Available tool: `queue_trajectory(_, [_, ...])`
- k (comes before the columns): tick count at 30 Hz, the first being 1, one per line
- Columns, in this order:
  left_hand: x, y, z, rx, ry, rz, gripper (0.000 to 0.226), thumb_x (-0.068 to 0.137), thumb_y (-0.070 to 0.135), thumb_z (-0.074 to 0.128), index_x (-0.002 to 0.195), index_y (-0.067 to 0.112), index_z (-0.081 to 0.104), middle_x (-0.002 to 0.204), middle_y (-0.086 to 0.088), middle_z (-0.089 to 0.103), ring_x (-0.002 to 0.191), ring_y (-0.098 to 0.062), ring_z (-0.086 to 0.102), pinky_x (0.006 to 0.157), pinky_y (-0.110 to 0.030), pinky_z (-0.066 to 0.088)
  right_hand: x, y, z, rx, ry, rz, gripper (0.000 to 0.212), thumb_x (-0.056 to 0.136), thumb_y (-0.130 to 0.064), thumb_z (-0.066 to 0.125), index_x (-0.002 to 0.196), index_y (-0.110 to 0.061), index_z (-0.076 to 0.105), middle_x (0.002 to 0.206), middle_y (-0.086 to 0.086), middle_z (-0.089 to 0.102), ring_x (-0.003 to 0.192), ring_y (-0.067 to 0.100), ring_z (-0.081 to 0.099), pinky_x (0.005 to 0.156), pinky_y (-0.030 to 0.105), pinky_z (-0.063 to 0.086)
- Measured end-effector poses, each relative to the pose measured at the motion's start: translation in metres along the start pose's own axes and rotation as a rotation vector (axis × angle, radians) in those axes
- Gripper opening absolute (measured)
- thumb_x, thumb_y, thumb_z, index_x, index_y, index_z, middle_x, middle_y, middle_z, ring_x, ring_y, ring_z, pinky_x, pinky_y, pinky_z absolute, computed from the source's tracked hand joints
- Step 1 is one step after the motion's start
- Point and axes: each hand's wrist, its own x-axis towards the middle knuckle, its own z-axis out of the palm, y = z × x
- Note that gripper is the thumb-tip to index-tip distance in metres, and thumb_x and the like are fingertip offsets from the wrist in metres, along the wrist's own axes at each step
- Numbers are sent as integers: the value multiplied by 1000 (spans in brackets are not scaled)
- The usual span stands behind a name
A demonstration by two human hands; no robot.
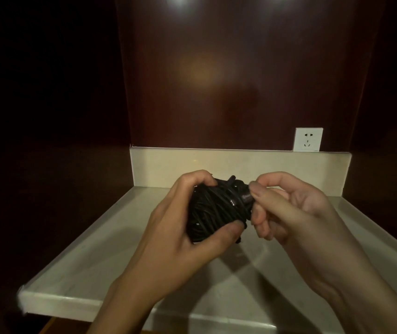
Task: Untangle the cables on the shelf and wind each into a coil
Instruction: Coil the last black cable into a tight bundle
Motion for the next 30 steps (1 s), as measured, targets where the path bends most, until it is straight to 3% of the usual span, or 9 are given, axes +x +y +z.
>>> queue_trajectory(4, [1, 1, 0, 72, -13, 33, 44, 77, 51, 67, 113, 44, 44, 123, 18, 52, 106, -16, 60, 76, -18, 48, 3, 2, -6, -60, -54, 29, 17, 85, -18, 59, 90, -2, 60, 51, 5, 51, 43, 9, 43, 44, 17, 36])
queue_trajectory(13, [4, -3, -3, 108, -25, 84, 36, 78, 43, 68, 110, 33, 55, 120, 15, 52, 114, -11, 57, 83, -11, 44, 2, 5, -14, -307, -118, 61, 21, 98, -20, 51, 92, -3, 62, 48, -1, 46, 41, 6, 37, 43, 16, 32])
queue_trajectory(19, [5, -1, -4, 68, 8, 99, 34, 75, 37, 67, 107, 32, 55, 118, 14, 54, 114, -14, 57, 84, -12, 44, -8, 3, -14, -492, -182, -142, 15, 98, -31, 59, 91, -18, 61, 54, -2, 45, 50, 6, 43, 49, 21, 37])
queue_trajectory(22, [6, -2, -4, 71, 9, 95, 35, 73, 36, 68, 107, 33, 55, 118, 14, 54, 112, -14, 58, 83, -16, 46, -10, 8, -15, -578, -204, -268, 21, 88, -45, 61, 92, -25, 56, 57, -4, 45, 52, 5, 42, 50, 25, 34])
queue_trajectory(26, [8, -4, -5, 144, 33, 140, 42, 70, 48, 72, 106, 39, 54, 121, 15, 53, 114, -13, 59, 81, -16, 46, -10, 17, -11, -662, -181, -312, 46, 67, -58, 73, 94, -31, 49, 60, 0, 46, 49, 8, 41, 49, 27, 35])
queue_trajectory(30, [7, -3, 0, 286, 111, 167, 43, 68, 45, 69, 107, 37, 54, 123, 15, 52, 110, -4, 59, 78, -18, 48, -4, 31, -3, -667, -10, -353, 48, 63, -64, 70, 90, -32, 47, 59, 4, 47, 47, 10, 41, 48, 20, 32])
